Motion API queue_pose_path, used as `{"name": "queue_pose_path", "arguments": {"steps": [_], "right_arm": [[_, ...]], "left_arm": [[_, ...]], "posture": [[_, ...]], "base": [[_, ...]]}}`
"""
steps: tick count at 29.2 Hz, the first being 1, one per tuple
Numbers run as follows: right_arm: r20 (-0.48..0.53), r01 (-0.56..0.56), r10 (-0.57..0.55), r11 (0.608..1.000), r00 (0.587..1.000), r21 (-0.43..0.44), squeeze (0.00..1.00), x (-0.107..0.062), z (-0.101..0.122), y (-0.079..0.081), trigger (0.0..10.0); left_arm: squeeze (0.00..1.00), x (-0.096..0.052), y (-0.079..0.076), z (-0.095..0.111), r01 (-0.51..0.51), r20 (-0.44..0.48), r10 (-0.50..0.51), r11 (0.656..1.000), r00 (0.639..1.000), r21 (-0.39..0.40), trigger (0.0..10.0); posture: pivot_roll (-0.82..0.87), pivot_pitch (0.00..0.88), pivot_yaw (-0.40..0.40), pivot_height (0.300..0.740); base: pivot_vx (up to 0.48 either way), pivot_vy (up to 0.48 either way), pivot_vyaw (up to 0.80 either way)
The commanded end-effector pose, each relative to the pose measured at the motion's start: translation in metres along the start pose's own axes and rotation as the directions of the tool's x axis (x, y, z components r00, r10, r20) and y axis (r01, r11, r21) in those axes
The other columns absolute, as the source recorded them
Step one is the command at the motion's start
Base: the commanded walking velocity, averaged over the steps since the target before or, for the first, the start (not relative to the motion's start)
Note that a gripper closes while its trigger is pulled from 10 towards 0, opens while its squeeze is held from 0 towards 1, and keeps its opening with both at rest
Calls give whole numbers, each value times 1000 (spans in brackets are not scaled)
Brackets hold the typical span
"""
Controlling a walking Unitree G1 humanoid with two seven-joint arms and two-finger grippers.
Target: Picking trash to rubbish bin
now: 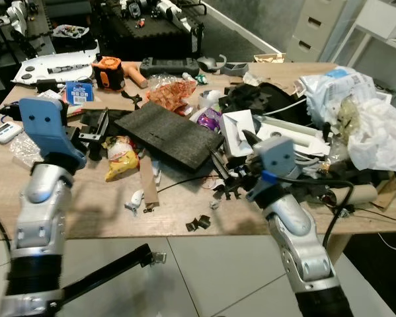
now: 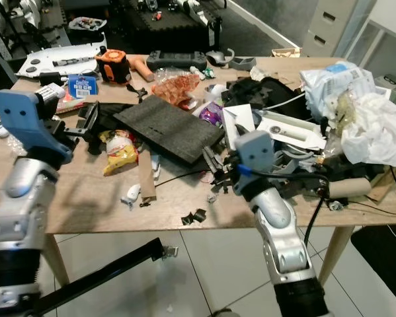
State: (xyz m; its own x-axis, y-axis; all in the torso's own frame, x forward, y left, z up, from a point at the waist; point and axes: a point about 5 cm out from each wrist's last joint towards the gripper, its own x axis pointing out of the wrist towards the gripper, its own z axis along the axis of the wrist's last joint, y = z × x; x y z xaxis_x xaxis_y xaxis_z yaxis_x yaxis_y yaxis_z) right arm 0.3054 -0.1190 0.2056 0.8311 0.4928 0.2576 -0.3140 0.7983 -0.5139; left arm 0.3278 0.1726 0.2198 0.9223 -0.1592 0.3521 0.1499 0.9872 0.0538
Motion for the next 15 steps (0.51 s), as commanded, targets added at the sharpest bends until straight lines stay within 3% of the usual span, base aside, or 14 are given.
{"name": "queue_pose_path", "arguments": {"steps": [1, 3, 7, 10, 15], "right_arm": [[-79, 2, -13, 991, 997, -137, 1000, -2, -6, -7, 10000], [-103, 20, -36, 989, 994, -150, 1000, -4, -8, -12, 10000], [-270, 68, -125, 975, 955, -212, 1000, -15, -21, -30, 10000], [-327, 115, -162, 981, 931, -158, 1000, -24, -24, -38, 10000], [-349, 110, -172, 976, 921, -190, 1000, -32, -21, -47, 10000]], "left_arm": [[0, -4, -28, -17, 108, -84, -107, 994, 991, 13, 10000], [0, -4, -34, -19, 127, -93, -127, 992, 988, -3, 10000], [0, -2, -50, -23, 190, -98, -187, 982, 977, 14, 10000], [0, -1, -47, -23, 183, -96, -181, 983, 979, 17, 10000], [0, -2, -42, -22, 176, -97, -172, 984, 980, 33, 10000]], "posture": [[-60, 144, -2, 740], [-60, 144, -2, 740], [-63, 135, 0, 740], [-64, 130, 0, 740], [-63, 124, -8, 740]], "base": [[0, 0, 0], [0, 0, 0], [0, 0, 0], [0, 0, 0], [0, 0, 0]]}}
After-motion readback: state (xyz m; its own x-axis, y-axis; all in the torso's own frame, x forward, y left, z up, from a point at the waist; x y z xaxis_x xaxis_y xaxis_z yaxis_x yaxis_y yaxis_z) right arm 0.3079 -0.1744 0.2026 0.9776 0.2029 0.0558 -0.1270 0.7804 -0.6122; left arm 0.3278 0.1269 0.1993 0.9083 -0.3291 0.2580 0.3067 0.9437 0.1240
